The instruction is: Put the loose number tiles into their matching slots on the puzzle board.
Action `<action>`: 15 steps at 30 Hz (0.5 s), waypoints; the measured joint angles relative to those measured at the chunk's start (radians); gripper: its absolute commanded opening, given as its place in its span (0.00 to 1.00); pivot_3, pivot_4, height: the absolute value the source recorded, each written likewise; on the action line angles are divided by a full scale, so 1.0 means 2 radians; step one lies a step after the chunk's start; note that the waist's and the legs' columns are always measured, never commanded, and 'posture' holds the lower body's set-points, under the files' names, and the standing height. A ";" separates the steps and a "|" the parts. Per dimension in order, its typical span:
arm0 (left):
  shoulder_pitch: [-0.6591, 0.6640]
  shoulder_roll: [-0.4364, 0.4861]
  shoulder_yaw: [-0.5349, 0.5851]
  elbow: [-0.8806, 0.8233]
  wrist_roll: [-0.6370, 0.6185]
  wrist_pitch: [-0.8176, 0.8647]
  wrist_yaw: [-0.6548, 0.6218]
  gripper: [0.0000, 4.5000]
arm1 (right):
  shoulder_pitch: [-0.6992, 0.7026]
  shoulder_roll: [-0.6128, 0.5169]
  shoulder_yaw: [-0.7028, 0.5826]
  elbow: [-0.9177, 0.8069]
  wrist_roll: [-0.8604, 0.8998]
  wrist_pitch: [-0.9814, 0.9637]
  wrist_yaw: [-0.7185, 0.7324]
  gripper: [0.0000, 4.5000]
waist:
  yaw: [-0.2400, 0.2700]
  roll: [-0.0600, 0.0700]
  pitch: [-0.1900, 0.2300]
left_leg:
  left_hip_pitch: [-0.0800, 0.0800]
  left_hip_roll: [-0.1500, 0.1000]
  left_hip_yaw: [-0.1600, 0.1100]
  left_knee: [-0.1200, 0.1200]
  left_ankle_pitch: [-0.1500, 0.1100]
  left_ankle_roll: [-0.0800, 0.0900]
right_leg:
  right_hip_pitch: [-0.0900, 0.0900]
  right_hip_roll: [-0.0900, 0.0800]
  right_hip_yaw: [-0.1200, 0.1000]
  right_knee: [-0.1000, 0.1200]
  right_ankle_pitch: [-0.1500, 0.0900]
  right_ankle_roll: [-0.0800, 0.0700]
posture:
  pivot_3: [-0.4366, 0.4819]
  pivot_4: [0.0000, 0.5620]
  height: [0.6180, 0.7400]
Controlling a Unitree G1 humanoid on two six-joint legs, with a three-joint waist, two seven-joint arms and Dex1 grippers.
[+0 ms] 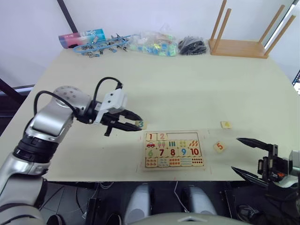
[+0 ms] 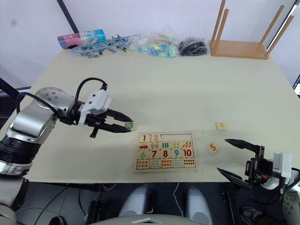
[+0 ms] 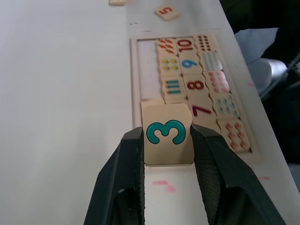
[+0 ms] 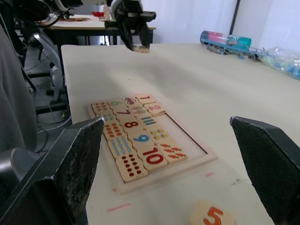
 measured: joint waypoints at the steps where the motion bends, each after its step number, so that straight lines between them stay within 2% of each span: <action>1: -0.002 -0.007 -0.001 -0.010 0.001 0.015 0.009 0.21 | -0.001 0.000 0.001 0.000 0.000 0.001 0.000 1.00 | 0.000 0.000 0.000 | 0.000 0.000 0.000 0.000 0.000 0.000 | 0.000 0.000 0.000 0.000 0.000 0.000 | 0.48 0.27 0.98; 6: -0.020 -0.028 -0.045 -0.068 0.020 0.104 0.044 0.21 | -0.005 0.000 0.001 0.004 0.000 0.003 0.004 1.00 | -0.001 0.000 0.000 | 0.000 0.000 0.000 0.000 0.000 0.000 | 0.000 0.000 0.001 0.001 0.000 0.000 | 0.48 0.27 0.98; 15: -0.061 -0.087 -0.121 -0.067 0.083 0.141 0.078 0.21 | -0.009 0.001 0.005 0.009 -0.010 0.006 -0.006 1.00 | -0.001 0.000 0.000 | 0.000 0.000 0.000 0.001 0.000 0.000 | 0.000 0.001 0.001 0.002 0.000 0.000 | 0.48 0.27 0.98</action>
